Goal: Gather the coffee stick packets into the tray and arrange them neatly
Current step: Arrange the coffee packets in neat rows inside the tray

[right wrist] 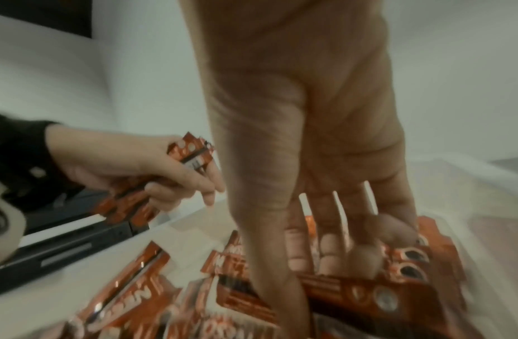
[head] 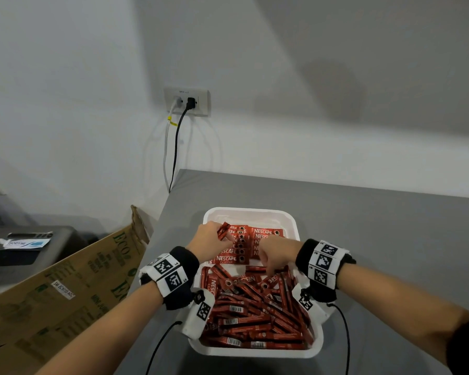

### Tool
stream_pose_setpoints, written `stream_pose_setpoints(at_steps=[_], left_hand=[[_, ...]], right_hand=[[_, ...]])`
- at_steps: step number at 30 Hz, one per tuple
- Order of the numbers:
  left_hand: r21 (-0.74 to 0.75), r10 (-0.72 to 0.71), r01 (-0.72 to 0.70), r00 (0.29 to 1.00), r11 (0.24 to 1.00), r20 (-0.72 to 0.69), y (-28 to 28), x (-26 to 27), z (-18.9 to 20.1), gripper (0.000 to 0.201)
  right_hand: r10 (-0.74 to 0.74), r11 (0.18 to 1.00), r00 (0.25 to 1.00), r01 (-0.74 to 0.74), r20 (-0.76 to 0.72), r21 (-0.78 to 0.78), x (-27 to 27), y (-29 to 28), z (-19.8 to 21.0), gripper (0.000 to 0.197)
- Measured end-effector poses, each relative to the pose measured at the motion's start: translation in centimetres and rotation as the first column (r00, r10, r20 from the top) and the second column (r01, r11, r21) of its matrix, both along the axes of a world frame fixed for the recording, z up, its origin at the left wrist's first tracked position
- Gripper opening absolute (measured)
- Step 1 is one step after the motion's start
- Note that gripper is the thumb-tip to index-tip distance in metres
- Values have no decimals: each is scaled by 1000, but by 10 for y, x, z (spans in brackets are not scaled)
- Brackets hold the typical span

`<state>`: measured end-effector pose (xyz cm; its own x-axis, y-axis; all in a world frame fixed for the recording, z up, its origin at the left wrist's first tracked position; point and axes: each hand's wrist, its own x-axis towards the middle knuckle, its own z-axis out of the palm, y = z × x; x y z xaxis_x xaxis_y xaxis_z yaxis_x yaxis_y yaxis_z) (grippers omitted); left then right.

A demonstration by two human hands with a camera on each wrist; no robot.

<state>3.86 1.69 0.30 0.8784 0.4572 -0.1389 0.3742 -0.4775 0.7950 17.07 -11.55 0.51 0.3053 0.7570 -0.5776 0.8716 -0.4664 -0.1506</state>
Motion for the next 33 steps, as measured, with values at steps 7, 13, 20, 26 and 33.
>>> stream_pose_setpoints(at_steps=[7, 13, 20, 26, 33], left_hand=[[-201, 28, -27, 1000, 979, 3, -13, 1, 10, 24], [-175, 23, -18, 999, 984, 29, -10, 2, 13, 12], [-30, 24, -21, 996, 999, 86, -10, 2, 11, 6], [0, -49, 49, 997, 999, 60, -13, 3, 6, 9], [-13, 90, -89, 991, 996, 97, -16, 11, 8, 13]], right_hand=[[-1, 880, 996, -39, 84, 474, -8, -4, 26, 17], [14, 865, 994, 42, -108, 500, -4, -12, 23, 22], [-94, 836, 951, 236, -295, 496, 19, -18, 18, 9], [-56, 851, 956, 196, -287, 488, 19, -21, 11, 11], [-245, 589, 932, 363, -269, 722, 15, -13, 10, 43]])
